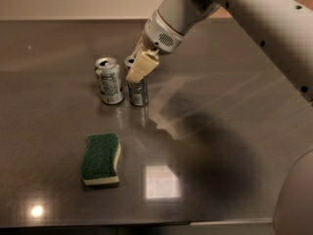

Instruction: Move redbull can near 7up can

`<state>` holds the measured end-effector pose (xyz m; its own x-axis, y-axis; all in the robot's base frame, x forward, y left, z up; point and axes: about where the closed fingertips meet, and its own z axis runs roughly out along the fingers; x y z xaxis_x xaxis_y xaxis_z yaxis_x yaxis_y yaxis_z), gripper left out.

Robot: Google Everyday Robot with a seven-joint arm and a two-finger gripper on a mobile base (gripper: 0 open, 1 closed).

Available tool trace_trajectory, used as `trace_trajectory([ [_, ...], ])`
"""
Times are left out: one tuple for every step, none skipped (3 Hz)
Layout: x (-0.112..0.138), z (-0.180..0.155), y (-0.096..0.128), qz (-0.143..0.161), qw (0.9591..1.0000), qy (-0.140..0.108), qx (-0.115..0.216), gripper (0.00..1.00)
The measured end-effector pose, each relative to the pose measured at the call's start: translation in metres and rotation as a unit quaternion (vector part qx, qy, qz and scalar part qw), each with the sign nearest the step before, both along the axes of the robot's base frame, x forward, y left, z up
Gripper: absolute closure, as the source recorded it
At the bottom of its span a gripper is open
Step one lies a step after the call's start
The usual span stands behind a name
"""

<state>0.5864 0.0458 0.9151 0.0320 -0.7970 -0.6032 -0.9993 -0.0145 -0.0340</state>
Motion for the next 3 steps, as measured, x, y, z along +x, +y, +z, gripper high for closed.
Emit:
trace_trajectory([
  [-0.0005,-0.0005,0.0022,0.002,1.0000,0.001,0.000,0.12],
  [-0.0006,-0.0015,0.0037,0.003,1.0000,0.001,0.000,0.00],
  [-0.0006,-0.0016,0.0038,0.003,1.0000,0.001,0.000,0.00],
])
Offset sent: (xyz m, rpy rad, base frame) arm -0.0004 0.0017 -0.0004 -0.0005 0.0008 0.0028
